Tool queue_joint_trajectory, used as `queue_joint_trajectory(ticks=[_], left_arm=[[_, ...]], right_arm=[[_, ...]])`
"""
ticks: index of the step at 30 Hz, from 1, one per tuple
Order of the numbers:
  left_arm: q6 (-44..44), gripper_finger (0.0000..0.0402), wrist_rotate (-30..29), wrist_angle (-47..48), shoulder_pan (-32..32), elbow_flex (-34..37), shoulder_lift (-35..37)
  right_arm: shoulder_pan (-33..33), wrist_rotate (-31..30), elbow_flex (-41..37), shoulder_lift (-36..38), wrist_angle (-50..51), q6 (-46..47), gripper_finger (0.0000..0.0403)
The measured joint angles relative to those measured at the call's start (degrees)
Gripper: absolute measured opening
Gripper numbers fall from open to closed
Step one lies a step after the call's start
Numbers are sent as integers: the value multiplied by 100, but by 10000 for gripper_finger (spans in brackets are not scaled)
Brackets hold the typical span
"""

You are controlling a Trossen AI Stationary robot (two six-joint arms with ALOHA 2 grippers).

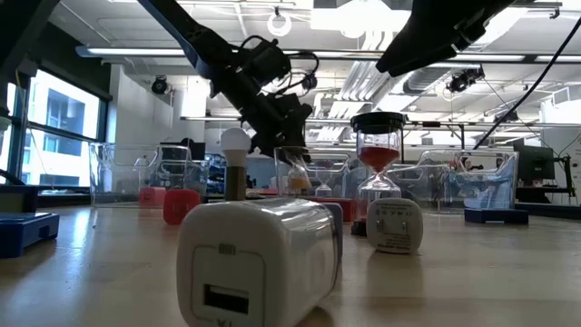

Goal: Pick & Place Office items
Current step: Put the yellow hourglass into the middle transparent bin

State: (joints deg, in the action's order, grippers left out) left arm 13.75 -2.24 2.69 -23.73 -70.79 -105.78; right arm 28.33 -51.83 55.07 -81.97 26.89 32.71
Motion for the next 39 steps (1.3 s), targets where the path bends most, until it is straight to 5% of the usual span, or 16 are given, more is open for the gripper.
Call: queue_joint_trajectory(ticks=[39], left_arm=[[-458, 198, 277, -365, 4, 7, -345]], right_arm=[[16, 129, 2, 0, -15, -179, 333]])
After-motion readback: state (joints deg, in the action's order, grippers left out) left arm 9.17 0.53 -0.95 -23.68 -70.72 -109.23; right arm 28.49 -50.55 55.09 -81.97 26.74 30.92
